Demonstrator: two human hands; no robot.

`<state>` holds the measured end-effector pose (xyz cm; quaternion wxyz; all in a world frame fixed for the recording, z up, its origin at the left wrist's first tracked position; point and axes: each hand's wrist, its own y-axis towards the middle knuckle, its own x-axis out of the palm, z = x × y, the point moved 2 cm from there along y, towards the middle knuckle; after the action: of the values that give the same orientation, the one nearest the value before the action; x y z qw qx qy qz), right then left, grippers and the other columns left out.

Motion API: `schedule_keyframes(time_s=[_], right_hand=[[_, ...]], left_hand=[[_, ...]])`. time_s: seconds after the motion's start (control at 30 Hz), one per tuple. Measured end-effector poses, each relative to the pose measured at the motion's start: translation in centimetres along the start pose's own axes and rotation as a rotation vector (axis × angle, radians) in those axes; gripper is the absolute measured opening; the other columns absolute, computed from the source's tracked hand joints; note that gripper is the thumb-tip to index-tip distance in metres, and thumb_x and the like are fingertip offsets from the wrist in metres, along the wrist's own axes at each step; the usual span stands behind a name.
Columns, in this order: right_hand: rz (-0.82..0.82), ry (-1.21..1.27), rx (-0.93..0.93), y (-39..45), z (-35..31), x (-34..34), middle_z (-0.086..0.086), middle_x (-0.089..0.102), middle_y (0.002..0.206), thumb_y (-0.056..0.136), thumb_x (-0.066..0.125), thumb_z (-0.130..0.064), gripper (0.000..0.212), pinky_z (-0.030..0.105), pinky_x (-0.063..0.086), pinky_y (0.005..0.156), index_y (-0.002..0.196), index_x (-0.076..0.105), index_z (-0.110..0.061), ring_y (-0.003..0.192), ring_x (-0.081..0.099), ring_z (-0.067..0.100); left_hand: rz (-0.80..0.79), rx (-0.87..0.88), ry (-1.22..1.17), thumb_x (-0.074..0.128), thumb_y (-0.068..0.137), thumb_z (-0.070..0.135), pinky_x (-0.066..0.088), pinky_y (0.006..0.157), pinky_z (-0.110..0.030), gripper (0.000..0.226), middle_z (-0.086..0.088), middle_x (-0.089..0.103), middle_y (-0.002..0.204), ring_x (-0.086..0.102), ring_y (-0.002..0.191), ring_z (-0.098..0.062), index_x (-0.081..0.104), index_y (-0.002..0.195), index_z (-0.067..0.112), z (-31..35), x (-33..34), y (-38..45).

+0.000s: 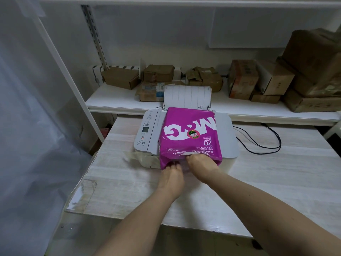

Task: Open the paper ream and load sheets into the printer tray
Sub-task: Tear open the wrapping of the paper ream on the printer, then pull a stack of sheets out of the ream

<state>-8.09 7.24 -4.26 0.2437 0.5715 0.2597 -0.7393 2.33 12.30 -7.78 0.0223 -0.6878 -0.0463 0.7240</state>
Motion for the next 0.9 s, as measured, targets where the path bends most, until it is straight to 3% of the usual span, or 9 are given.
schedule_keyframes(time_s=[0.1, 0.2, 0.27, 0.33, 0.43, 0.57, 0.7, 0.77, 0.9], right_hand=[[0.006, -0.035, -0.09, -0.6, -0.2, 0.1, 0.013, 0.063, 0.115, 0.097, 0.04, -0.004, 0.025, 0.036, 0.052, 0.084, 0.12, 0.05, -0.003, 0.101, 0.064, 0.028], [0.064, 0.071, -0.134, -0.9, -0.8, -0.4, 0.018, 0.064, 0.111, 0.094, 0.042, -0.005, 0.022, 0.041, 0.051, 0.078, 0.113, 0.054, -0.003, 0.097, 0.064, 0.034], [0.091, 0.117, -0.16, -1.1, -1.4, -0.9, 0.019, 0.066, 0.097, 0.087, 0.049, -0.002, 0.016, 0.042, 0.052, 0.066, 0.1, 0.059, -0.003, 0.084, 0.066, 0.037], [0.084, 0.111, -0.145, -1.3, -1.7, -1.3, 0.019, 0.065, 0.087, 0.083, 0.052, 0.001, 0.012, 0.04, 0.05, 0.054, 0.091, 0.059, -0.003, 0.07, 0.066, 0.037], [0.09, 0.072, -0.107, -1.7, -1.8, -1.5, 0.019, 0.061, 0.092, 0.089, 0.043, 0.0, 0.015, 0.039, 0.044, 0.054, 0.098, 0.055, -0.002, 0.072, 0.064, 0.037], [0.08, 0.021, -0.104, -2.7, -2.1, -2.7, 0.011, 0.067, 0.078, 0.082, 0.057, -0.006, 0.008, 0.03, 0.033, 0.046, 0.089, 0.058, -0.008, 0.057, 0.064, 0.029], [-0.007, 0.099, -0.094, -2.9, -1.7, -5.2, 0.012, 0.067, 0.099, 0.089, 0.042, -0.004, 0.022, 0.033, 0.037, 0.062, 0.107, 0.053, -0.008, 0.083, 0.064, 0.032], [-0.024, 0.162, -0.119, -3.0, -1.6, -7.3, 0.01, 0.066, 0.09, 0.089, 0.045, -0.006, 0.016, 0.033, 0.036, 0.063, 0.101, 0.054, -0.011, 0.077, 0.058, 0.031], [0.009, 0.243, -0.171, -3.2, -1.6, -12.3, -0.004, 0.037, 0.061, 0.093, 0.042, -0.007, 0.013, 0.034, 0.033, 0.056, 0.083, 0.042, -0.016, 0.063, 0.041, 0.024]], left_hand=[[-0.039, 0.017, 0.028, 0.045, 0.091, 0.013, 0.043, 0.095, -0.039, 0.041, -0.02, 0.054, 0.127, 0.054, 0.115, -0.034, 0.041, 0.13, 0.001, 0.2, 0.6, 0.3], [-0.066, -0.026, -0.077, 0.045, 0.091, 0.012, 0.044, 0.095, -0.039, 0.034, -0.019, 0.059, 0.124, 0.056, 0.114, -0.035, 0.054, 0.123, 0.005, 0.5, 0.0, 0.3], [-0.071, -0.08, -0.194, 0.043, 0.089, 0.011, 0.046, 0.094, -0.039, 0.033, -0.019, 0.062, 0.121, 0.057, 0.112, -0.037, 0.058, 0.119, 0.007, 0.6, -0.3, 0.3], [-0.056, -0.097, -0.239, 0.043, 0.088, 0.01, 0.045, 0.095, -0.041, 0.037, -0.02, 0.061, 0.122, 0.056, 0.112, -0.039, 0.054, 0.123, 0.007, 0.7, -0.6, 0.2], [-0.055, -0.093, -0.281, 0.043, 0.088, 0.011, 0.046, 0.094, -0.043, 0.041, -0.021, 0.058, 0.125, 0.055, 0.112, -0.04, 0.049, 0.128, 0.008, 0.8, -0.4, 0.0], [-0.021, -0.064, -0.416, 0.044, 0.086, 0.013, 0.048, 0.093, -0.045, 0.043, -0.017, 0.056, 0.127, 0.054, 0.113, -0.039, 0.047, 0.129, 0.013, 0.3, 0.3, -0.1], [-0.136, -0.049, -0.155, 0.037, 0.095, 0.015, 0.028, 0.114, -0.037, 0.049, -0.016, 0.037, 0.147, 0.034, 0.137, -0.033, 0.029, 0.143, 0.01, 0.6, 1.3, 0.1], [-0.187, -0.022, -0.019, 0.031, 0.098, 0.014, 0.02, 0.118, -0.04, 0.048, -0.018, 0.031, 0.152, 0.027, 0.141, -0.033, 0.025, 0.145, 0.006, 0.5, 1.3, 0.0], [-0.246, 0.006, -0.098, 0.032, 0.095, 0.013, 0.035, 0.109, -0.042, 0.042, -0.021, 0.048, 0.14, 0.044, 0.13, -0.036, 0.049, 0.131, 0.0, 0.1, 1.4, -0.5]])
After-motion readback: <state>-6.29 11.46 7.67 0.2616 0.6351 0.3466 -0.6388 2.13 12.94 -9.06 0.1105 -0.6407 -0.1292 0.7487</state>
